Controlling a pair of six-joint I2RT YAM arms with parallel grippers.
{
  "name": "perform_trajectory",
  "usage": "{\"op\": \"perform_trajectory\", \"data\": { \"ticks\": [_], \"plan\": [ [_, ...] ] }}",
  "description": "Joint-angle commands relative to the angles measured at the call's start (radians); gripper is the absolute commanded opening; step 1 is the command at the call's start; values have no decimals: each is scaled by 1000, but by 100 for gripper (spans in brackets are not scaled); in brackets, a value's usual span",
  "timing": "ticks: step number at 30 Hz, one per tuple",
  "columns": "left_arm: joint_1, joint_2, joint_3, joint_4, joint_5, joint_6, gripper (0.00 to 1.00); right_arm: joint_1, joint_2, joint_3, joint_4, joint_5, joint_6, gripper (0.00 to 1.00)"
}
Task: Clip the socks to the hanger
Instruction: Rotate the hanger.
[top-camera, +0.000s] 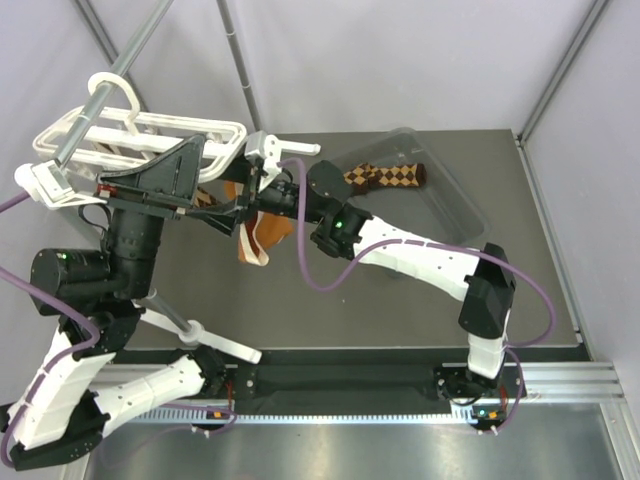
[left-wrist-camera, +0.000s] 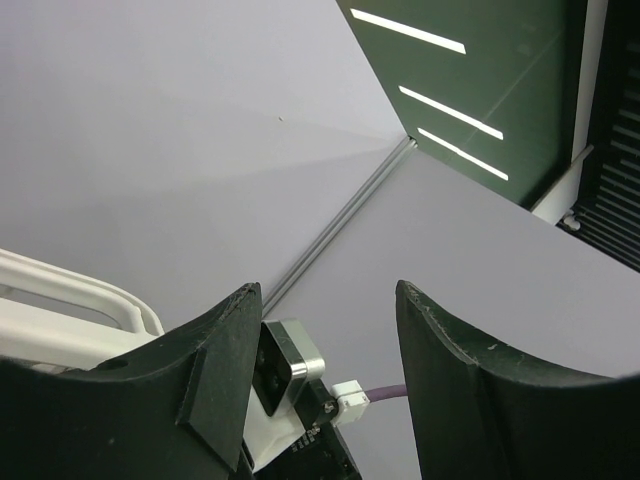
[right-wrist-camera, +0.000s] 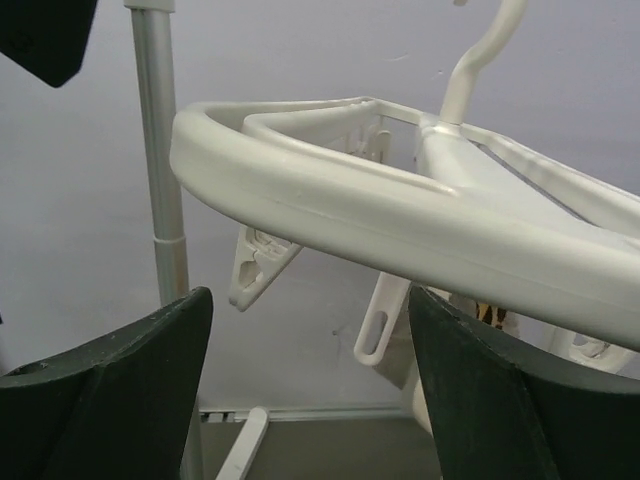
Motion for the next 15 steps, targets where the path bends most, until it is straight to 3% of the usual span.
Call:
{"op": "perform_trajectory", "data": {
  "ticks": [1, 7, 15],
  "plan": [
    [-2, -10, -3, -1, -10, 23, 61, -4, -14, 54, -31, 35, -70, 78],
    [-2, -10, -6, -5, -19, 29, 61, -44, -37, 34, -83, 88, -91, 79],
    [-2, 19, -9, 10, -16, 34, 61, -47, -95, -54, -27, 26, -72, 78]
  ]
}}
